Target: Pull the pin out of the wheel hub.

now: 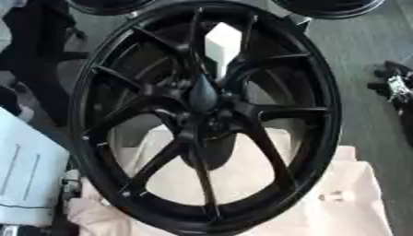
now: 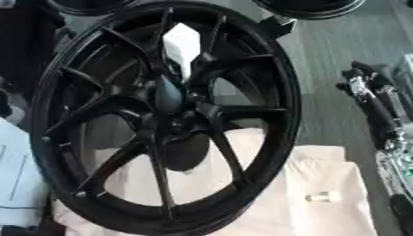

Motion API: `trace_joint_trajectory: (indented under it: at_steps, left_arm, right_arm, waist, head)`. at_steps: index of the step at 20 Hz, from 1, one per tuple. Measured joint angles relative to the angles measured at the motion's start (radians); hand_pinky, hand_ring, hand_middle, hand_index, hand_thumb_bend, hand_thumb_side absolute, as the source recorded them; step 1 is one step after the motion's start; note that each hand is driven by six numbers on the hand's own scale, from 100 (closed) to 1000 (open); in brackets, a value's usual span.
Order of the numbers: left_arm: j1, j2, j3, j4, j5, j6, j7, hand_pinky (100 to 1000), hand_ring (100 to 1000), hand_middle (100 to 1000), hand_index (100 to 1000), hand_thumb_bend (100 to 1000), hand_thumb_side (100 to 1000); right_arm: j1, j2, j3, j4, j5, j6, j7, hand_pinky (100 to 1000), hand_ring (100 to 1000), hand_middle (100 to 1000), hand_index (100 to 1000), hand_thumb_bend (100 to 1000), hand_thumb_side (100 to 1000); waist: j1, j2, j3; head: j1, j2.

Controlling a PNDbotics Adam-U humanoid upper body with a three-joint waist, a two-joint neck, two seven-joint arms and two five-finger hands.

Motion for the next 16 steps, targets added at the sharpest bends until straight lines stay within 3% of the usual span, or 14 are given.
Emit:
trace_joint_trajectory:
  at_steps: [8,9,10,11,16]
  left_arm:
    - [0.036,-0.021,0.009,-0.001,0.072,-0.037,0.125,759,807,767,819,608,602]
    - [0.036,-0.024,0.009,-0.001,0.078,-0.033,0.138,744,798,755,802,530,606]
    - [0.036,-0.027,0.011,-0.001,0.085,-0.029,0.15,730,793,752,788,550,674]
    - [0.035,-0.033,0.017,-0.003,0.095,-0.027,0.164,724,791,751,786,443,623]
    - [0.005,-0.115,0.065,-0.043,0.163,-0.069,0.242,658,755,708,740,326,641]
  right_arm:
    - [-0.003,0.0,0.0,-0.001,-0.003,0.001,-0.001,914,754,778,888,100,617]
    - [-0.003,0.0,0.0,-0.001,-0.003,0.001,-0.001,914,754,778,888,100,617]
    - [-0.003,0.0,0.0,-0.001,-0.003,0.001,-0.002,914,754,778,888,100,624]
    - [-0.003,0.0,0.0,-0.001,-0.004,0.001,-0.002,914,754,778,888,100,617]
    - [-0.007,0.001,0.0,-0.001,-0.005,0.001,-0.002,915,754,778,888,100,615]
  waist:
    - [-0.003,0.0,-0.001]
    - [-0.002,0.0,-0.001]
    - [-0.002,0.0,-0.001]
    - [-0.003,0.0,-0.001]
    - [-0.005,0.0,-0.001]
  head:
    - [0.007,-0.01]
    - [0.007,-0.01]
    - [0.007,-0.01]
    - [0.007,-0.01]
    - [0.009,-0.01]
